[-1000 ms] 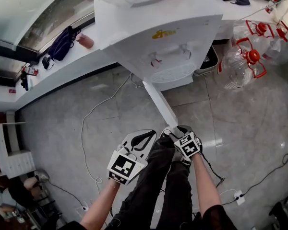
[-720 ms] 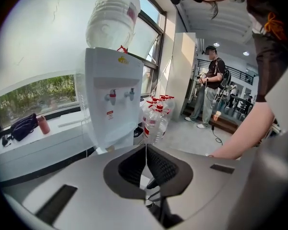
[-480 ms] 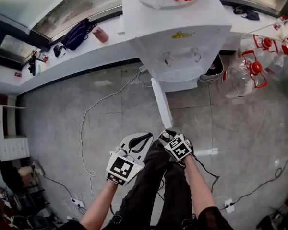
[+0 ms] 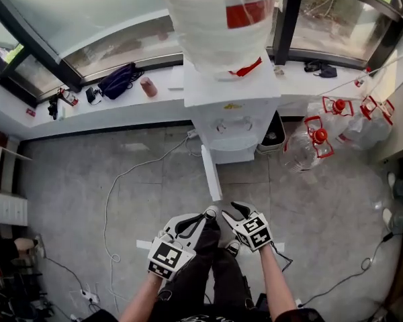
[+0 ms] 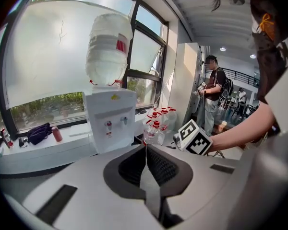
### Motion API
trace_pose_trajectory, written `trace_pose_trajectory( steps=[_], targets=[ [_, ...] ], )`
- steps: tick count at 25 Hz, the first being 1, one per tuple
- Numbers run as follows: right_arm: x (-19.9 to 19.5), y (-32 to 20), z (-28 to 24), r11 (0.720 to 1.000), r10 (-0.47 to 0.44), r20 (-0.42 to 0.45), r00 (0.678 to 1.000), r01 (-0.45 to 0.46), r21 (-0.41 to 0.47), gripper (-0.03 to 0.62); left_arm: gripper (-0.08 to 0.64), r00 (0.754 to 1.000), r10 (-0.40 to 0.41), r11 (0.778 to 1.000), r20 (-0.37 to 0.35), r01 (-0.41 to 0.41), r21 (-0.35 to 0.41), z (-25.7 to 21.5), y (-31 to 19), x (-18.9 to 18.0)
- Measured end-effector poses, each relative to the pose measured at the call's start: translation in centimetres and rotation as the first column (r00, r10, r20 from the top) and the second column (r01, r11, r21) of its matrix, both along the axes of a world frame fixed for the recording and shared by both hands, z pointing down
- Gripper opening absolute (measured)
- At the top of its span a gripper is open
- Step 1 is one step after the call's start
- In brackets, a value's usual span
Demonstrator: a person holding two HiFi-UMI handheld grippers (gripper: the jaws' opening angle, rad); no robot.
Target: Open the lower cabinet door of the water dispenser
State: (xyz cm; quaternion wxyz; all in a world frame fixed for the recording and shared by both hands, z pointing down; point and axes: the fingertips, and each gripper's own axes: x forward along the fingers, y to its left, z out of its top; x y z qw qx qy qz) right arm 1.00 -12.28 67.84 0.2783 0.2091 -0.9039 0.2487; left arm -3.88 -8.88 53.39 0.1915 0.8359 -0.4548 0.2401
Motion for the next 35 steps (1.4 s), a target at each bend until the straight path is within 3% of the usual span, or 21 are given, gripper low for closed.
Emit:
trace_pose_trajectory(
  steps=[6, 12, 21, 29, 35],
  targets=[
    [1.9, 1.7, -12.3, 0.997, -0.005, 0.047, 0.999, 0.001, 0.077, 0.186, 0.020, 1.000, -0.012, 1.000, 0.001, 0.012, 0.019, -7.0, 3.3, 1.3],
    [4.4, 2.6, -20.5, 0.985, 0.086, 0.135, 0.987, -0.105, 0.137, 0.175, 0.020, 0.999, -0.004, 0.999, -0.042, 0.006, 0.052, -11.6, 4.6, 2.5],
    [4.8, 5.5, -25.6, 0.968, 0.169, 0.200, 0.965, -0.201, 0.152, 0.158, 0.020, 0.997, 0.073, 0.990, -0.011, -0.071, 0.120, -15.5, 5.7, 2.2],
    [0.1, 10.3, -28.7, 0.944, 0.192, 0.204, 0.960, -0.238, 0.228, 0.158, 0.020, 0.995, 0.090, 0.984, -0.035, -0.084, 0.157, -17.3, 11.2, -2.7],
    [-4.0, 15.3, -30.8, 0.932, 0.205, 0.201, 0.958, -0.254, 0.259, 0.117, 0.020, 0.994, 0.093, 0.984, -0.055, -0.083, 0.157, -17.3, 15.8, -6.5]
  ],
)
